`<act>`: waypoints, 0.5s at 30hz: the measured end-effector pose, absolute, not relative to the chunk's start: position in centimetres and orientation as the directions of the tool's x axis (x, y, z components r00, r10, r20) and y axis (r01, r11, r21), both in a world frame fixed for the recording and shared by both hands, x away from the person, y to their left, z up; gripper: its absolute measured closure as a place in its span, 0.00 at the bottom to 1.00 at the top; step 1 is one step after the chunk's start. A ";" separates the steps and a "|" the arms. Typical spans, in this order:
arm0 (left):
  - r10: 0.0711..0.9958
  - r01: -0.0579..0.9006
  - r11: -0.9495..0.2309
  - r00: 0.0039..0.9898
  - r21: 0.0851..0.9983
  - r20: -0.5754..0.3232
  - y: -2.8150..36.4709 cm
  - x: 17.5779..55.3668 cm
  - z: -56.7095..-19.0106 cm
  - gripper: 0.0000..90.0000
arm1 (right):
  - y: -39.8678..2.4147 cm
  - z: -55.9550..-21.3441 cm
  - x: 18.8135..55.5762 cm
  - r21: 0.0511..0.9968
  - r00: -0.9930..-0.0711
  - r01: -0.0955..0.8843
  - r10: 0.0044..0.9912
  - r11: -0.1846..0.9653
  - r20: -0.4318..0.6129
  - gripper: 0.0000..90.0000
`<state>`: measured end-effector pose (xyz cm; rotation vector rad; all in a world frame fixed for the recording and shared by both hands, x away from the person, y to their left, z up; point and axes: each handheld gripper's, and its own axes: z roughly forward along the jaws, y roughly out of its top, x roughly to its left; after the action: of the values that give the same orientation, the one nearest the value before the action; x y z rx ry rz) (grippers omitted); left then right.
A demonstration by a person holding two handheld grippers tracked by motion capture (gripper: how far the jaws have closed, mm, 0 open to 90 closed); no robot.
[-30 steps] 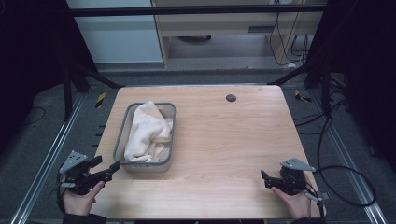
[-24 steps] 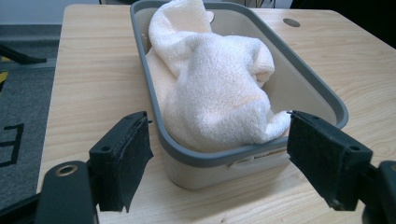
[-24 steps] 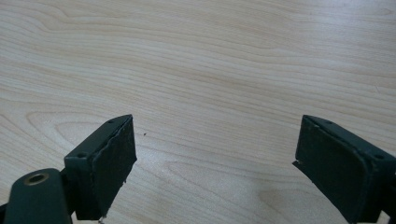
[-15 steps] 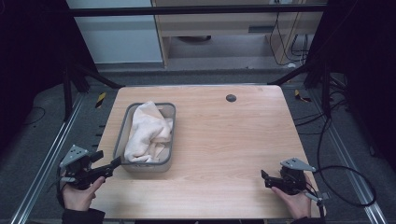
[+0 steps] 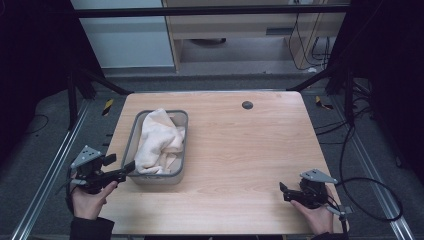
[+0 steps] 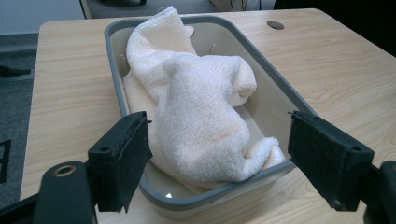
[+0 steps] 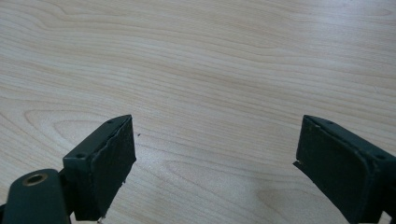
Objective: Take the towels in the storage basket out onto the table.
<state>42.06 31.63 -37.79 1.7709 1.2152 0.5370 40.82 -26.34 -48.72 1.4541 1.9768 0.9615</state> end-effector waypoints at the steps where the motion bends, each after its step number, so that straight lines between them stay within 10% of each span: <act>1: 0.897 0.508 -0.118 0.424 0.853 -0.129 31.6 42.1 -37.8 0.23 | -26.3 -48.7 40.8 0.780 -0.304 0.599 0.953 0.180 0.014 0.13; 15: 0.896 0.524 -0.162 0.434 0.836 -0.098 30.9 43.8 -36.1 0.23 | -26.3 -48.8 40.9 0.776 -0.310 0.602 0.951 0.186 0.014 0.13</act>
<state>43.78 30.92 -36.07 1.8243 1.2131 0.5426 40.89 -26.30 -48.76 1.4519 1.9875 0.9584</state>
